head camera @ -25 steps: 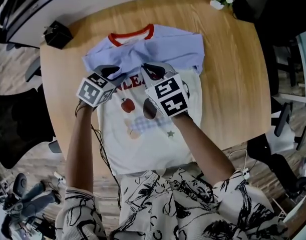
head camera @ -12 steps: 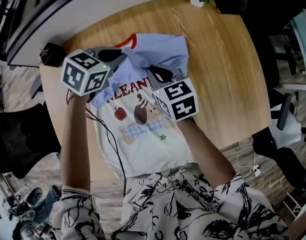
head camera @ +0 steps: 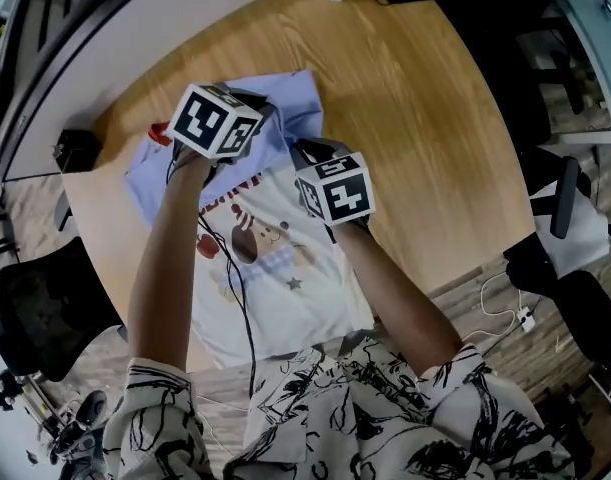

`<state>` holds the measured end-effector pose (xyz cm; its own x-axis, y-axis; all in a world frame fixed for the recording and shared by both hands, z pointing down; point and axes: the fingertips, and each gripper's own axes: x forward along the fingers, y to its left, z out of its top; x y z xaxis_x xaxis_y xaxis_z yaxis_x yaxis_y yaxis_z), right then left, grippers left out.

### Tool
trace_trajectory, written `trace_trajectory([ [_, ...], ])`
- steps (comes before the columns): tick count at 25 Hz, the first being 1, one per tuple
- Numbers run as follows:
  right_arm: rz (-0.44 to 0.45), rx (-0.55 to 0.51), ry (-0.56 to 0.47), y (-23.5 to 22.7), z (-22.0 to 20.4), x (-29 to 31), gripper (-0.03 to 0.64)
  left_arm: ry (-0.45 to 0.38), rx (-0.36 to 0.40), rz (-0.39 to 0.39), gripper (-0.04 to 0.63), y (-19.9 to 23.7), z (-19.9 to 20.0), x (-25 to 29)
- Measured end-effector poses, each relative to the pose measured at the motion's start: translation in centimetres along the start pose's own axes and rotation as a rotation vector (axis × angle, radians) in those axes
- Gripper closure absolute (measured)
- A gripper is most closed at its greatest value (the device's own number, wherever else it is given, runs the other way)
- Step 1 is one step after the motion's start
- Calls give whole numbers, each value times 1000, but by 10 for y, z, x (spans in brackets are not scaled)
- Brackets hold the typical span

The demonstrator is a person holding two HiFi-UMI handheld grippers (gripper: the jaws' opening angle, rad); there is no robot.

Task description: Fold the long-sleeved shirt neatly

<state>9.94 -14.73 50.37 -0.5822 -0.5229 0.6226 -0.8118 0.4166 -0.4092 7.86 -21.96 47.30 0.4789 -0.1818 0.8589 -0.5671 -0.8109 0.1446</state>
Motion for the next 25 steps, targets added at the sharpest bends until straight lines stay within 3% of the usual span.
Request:
trace_trajectory([
  [5,22,1,-3,-24,-8,-22,527,-24,-64,-41,533,0,14,40],
  [7,45,-24,9,-30,-12,-33,507,-84,-91,-82,413,-8,22,43],
  [10,76,-56,5,-35,-10,-50,480,-222,-165,-126,349,-18,40,28],
  [14,98,-111,-45,-32,-4,-84,455,-398,-190,-13,345,-30,44,-33],
  [17,97,-187,-91,-21,-1,-111,429,-523,-220,100,331,-48,20,-96],
  [25,80,-357,-219,35,-32,-179,383,-693,-294,336,293,-138,-128,-242],
])
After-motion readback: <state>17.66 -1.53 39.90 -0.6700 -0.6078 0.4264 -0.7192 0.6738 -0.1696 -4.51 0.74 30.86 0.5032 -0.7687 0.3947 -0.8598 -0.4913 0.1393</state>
